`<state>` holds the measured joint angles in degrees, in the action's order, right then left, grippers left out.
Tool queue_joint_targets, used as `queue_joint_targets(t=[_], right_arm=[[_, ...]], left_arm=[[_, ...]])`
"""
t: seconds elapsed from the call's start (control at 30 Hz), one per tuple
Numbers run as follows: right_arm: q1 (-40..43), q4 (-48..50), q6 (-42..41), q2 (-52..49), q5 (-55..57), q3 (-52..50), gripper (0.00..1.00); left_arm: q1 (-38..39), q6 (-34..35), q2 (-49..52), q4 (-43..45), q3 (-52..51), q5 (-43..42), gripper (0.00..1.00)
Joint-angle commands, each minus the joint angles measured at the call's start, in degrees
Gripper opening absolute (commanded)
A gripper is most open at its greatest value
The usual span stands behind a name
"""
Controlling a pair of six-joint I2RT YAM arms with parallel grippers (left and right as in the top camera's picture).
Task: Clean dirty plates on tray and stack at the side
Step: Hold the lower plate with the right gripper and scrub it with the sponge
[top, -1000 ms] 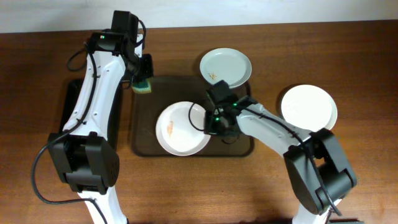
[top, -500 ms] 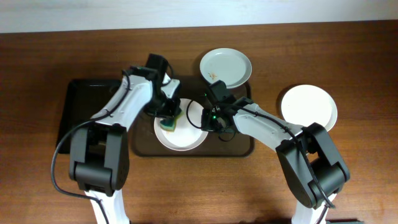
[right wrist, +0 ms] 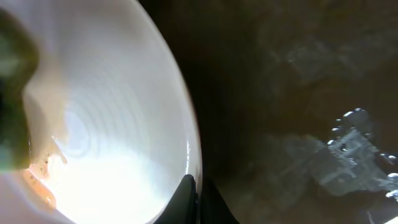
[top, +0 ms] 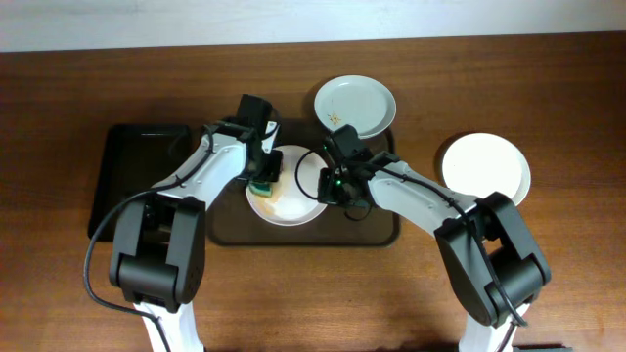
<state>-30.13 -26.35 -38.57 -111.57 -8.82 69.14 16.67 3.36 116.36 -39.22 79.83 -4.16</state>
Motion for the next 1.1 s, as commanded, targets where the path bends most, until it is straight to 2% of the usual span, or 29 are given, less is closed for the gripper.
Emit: queue_joint_targets(t=[0.0,0.07,0.13,0.2,0.3,0.33,0.4,0.43,0.6,0.67,0.73,0.83,0.9,0.97,1.07], right_arm=[[-0.1,-0.4,0.5,-0.3,0.5,0.6,0.04],[-0.1,-0.4,0.5,-0.3,0.5,0.6,0.04],[-0.1,-0.3,0.5,-0.3,0.5,0.6,0.04],[-0.1,-0.3,0.5,-0.3,0.5,0.6,0.04],[-0.1,-0.4,0.5,-0.3,0.5,0.6,0.04],[-0.1,-0.4,0.5,-0.3,0.5,0.6,0.04],[-0.1,-0.4,0.5,-0.3,0.5,0.6,0.04],[-0.1,-0.4,0.5,-0.3,0.5,0.6,0.04],[-0.1,-0.4,0.5,-0.3,0.5,0.6,0.04],[-0.1,-0.4,0.5,-0.3,0.5,0.6,0.04],[-0.1,-0.5,0.5,-0.3,0.5,0.6,0.04],[-0.1,-0.4,0.5,-0.3,0.5,0.6,0.04],[-0.1,-0.4,0.5,-0.3,0.5,0.6,0.04],[-0.1,-0.4,0.5,-0.3,0.3,0.6,0.04],[-0.1,-0.4,0.5,-0.3,0.2,0.6,0.04]], left_arm=[[-0.2,-12.1,1.0,-3.9,-1.0,-14.8,0.01],[-0.2,-12.4,1.0,-9.1,-1.0,-14.9,0.0],[-0.2,-16.2,1.0,-14.1,-1.0,-19.6,0.0],[-0.2,-17.4,1.0,-14.6,-1.0,-22.7,0.0],[-0.2,-17.3,1.0,-12.7,-1.0,-21.9,0.0],[-0.2,-15.4,1.0,-10.6,-1.0,-18.7,0.0],[-0.2,-5.0,1.0,-3.8,-1.0,-4.5,0.01],[-0.2,-2.6,1.0,-1.0,-1.0,-0.1,0.01],[-0.2,0.3,1.0,12.2,-1.0,8.5,0.0],[-0.2,4.8,0.9,13.1,-0.9,15.6,0.0],[-0.2,5.2,0.9,9.4,-0.9,19.1,0.01],[-0.2,4.6,0.9,-1.5,-0.9,16.2,0.0],[-0.2,0.7,0.9,-6.1,-0.9,10.3,0.0],[-0.2,-0.4,0.9,-8.8,-0.9,3.5,0.0],[-0.2,-0.4,0.9,-7.8,-0.2,-9.2,0.01]])
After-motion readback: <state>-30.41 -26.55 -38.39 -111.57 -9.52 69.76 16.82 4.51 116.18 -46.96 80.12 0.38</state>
